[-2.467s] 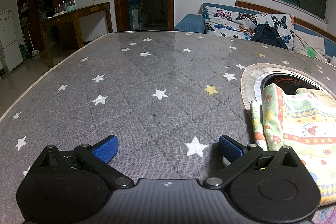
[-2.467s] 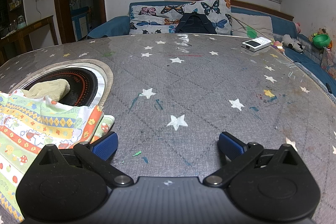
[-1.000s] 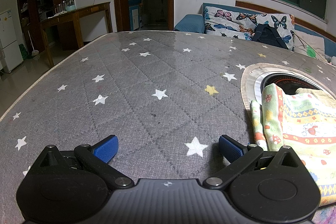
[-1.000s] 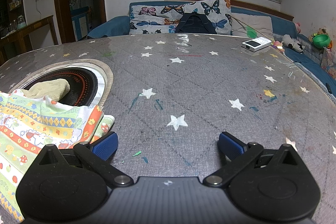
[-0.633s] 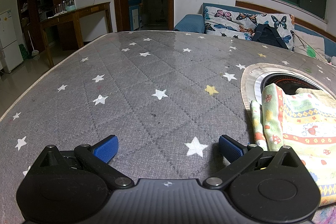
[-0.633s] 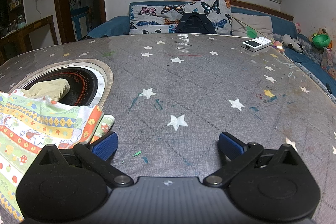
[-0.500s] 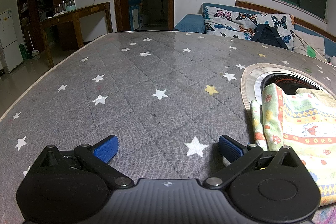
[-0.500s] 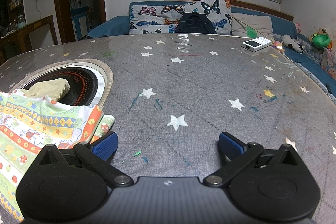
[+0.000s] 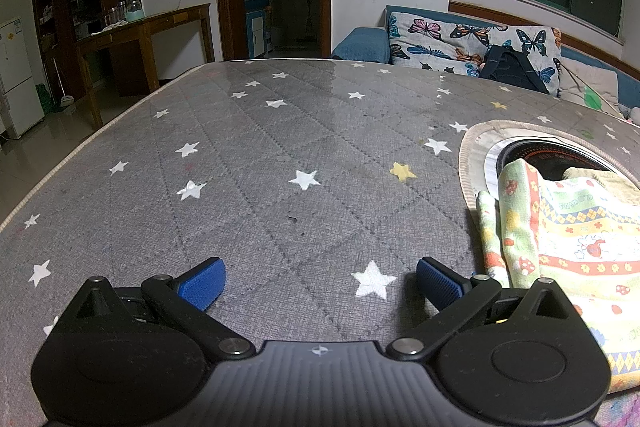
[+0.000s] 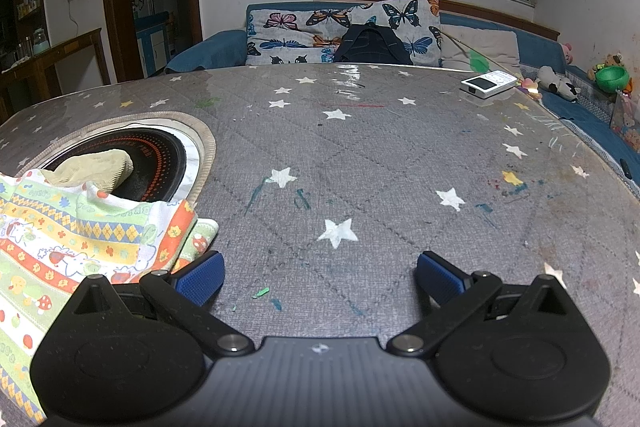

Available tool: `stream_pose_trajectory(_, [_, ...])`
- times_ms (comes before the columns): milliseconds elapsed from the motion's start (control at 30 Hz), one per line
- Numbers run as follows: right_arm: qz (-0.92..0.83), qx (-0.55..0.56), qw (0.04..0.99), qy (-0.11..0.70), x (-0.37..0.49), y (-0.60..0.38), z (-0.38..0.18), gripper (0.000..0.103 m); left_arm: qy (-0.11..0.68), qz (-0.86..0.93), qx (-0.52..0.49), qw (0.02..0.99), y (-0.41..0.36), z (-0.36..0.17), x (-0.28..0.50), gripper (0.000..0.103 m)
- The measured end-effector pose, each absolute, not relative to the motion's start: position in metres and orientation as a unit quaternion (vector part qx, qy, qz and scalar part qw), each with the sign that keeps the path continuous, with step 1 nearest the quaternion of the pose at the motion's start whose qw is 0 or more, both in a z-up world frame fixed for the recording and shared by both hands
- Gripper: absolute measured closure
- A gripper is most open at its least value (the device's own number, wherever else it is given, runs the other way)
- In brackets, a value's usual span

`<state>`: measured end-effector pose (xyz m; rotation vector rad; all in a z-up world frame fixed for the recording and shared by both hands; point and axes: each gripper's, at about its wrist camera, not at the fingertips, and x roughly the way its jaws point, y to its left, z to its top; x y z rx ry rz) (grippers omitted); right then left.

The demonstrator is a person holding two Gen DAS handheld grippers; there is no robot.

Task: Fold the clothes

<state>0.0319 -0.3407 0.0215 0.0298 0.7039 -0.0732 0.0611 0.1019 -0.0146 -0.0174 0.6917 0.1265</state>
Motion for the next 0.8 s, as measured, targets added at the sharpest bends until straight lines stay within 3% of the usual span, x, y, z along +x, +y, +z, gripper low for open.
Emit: stream_pose_trajectory(800, [-0.036, 0.014, 0.938, 0.345, 0.032, -0.3407, 0.0216, 0.0, 0.339, 0.061, -0.011, 0.939, 0.101, -0.0162, 0.062, 0.0])
